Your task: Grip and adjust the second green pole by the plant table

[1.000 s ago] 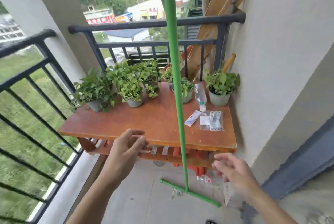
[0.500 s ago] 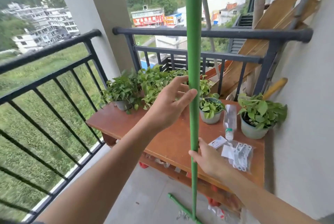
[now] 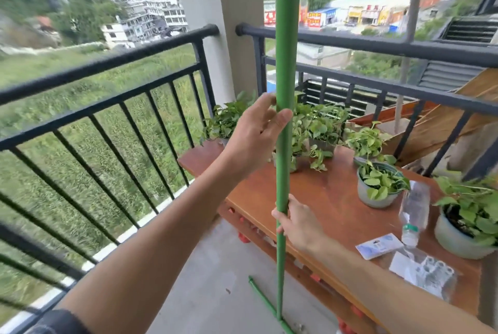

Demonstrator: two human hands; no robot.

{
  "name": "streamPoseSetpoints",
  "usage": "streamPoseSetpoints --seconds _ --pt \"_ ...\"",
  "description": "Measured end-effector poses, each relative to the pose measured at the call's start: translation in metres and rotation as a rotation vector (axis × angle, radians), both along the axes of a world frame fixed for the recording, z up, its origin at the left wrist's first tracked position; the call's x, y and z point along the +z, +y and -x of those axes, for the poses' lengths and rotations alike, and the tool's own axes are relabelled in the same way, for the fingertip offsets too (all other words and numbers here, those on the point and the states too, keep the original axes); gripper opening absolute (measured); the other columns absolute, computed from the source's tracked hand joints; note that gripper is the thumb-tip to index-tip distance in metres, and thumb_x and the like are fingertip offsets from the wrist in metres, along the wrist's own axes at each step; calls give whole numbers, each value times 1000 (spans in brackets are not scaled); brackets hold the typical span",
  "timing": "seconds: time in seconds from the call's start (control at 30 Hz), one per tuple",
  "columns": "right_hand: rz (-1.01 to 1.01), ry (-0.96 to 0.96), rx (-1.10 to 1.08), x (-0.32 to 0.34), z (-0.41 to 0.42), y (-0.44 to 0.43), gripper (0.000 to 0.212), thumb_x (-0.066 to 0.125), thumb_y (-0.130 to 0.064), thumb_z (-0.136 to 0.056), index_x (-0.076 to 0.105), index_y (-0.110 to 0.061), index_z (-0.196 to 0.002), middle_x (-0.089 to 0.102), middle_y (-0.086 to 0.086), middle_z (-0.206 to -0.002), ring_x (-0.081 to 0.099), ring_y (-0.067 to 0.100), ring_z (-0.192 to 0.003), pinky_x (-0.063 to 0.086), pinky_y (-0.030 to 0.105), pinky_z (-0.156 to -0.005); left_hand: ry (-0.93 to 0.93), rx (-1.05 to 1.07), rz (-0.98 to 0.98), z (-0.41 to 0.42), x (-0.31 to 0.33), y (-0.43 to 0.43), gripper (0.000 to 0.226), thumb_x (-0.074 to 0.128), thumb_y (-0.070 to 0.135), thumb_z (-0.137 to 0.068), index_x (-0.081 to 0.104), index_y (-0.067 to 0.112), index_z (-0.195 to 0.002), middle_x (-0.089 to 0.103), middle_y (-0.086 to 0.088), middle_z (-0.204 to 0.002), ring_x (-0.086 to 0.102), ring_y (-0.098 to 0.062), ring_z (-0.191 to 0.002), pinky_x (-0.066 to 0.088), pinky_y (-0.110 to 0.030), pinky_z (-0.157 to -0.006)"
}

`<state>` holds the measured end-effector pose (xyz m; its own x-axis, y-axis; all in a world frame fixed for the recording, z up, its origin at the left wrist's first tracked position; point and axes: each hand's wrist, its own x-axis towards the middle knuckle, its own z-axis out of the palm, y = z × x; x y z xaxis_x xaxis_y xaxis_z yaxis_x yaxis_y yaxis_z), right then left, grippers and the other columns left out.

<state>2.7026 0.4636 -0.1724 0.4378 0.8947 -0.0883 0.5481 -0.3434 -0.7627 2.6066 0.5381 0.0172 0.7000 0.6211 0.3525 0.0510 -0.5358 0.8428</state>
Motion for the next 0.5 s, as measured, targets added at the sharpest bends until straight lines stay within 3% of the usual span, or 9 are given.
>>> streamPoseSetpoints --seconds 0.07,0.13,0.2,0.3,0.5 --pt "-17 -19 11 4 8 33 12 56 -29 -95 52 -18 -97 69 -1 -72 70 12 -61 56 24 -56 -16 49 -18 9 5 29 8 47 22 -96 47 23 -88 66 -17 -84 66 -25 -83 56 -26 -76" --pt "-32 -24 21 9 16 68 13 56 -30 -95 51 -19 -96 69 0 -72 71 14 -61 59 31 -61 -11 85 -24 19 13 61 8 47 23 -96 47 23 -88 68 -14 -87 68 -22 -84 57 -21 -71" --pt "-36 -24 36 15 26 102 12 56 -30 -95 50 -19 -96 69 0 -73 72 16 -64 60 37 -67 -7 108 -16 29 20 94 10 47 24 -96 49 14 -98 70 -16 -94 70 -23 -86 59 -25 -70" --pt "-30 -30 52 23 40 147 13 55 -28 -95 50 -17 -98 68 -1 -72 73 18 -65 60 36 -67 0 161 10 42 26 137 25 48 26 -95 50 6 -110 71 -16 -98 70 -26 -90 58 -43 -80" --pt "-17 -26 68 25 61 226 14 54 -28 -95 52 -15 -99 73 4 -78 74 20 -68 59 45 -78 23 233 37 62 31 204 26 49 25 -95 51 6 -111 71 -16 -99 69 -28 -93 56 -50 -83"
